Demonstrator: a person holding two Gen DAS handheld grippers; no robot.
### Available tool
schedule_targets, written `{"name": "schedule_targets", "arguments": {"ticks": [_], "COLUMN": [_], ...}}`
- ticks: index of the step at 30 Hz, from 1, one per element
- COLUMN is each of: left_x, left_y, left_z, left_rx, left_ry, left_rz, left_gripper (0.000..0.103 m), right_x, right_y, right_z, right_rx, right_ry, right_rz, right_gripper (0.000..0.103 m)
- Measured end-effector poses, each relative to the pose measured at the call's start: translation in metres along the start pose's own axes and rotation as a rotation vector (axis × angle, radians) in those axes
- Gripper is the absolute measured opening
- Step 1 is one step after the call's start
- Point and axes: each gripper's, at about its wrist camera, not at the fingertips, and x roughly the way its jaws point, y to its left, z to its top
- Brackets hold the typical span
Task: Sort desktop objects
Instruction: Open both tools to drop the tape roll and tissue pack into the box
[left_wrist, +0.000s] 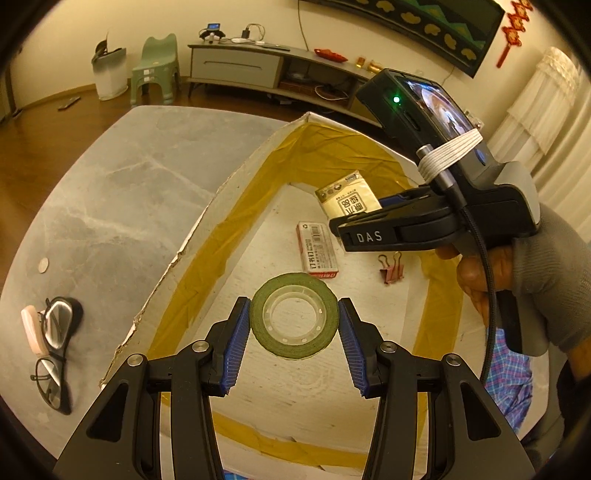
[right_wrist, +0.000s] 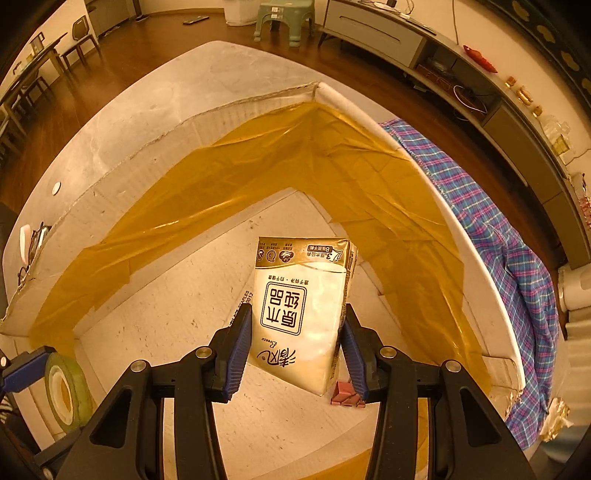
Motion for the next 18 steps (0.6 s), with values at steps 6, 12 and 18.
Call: {"name": "schedule_targets", "arguments": {"ticks": [6, 12, 18], "left_x": [0.000, -0.001, -0.005], "left_y": [0.000, 0.009, 0.013], "left_z": [0.002, 0.005, 0.006], "left_rx": [-0.012, -0.053, -0.068], "left_ry": [0.000, 0.009, -0.004], "left_rz": [0.006, -0.011, -0.020], "left_gripper": [0.050, 0.051, 0.051], "right_x": [-0.005, -0.016, -0.021], "right_y": [0.001, -0.005, -0.005], "right_z": [-0.003, -0.010, -0.017], "right_rx": [-0.013, 0.004, 0.009], "right_ry": [0.014, 0.009, 0.012], "right_rz": [-0.029, -0.060, -0.066], "right_gripper": [0.051, 0.062, 0.062]}}
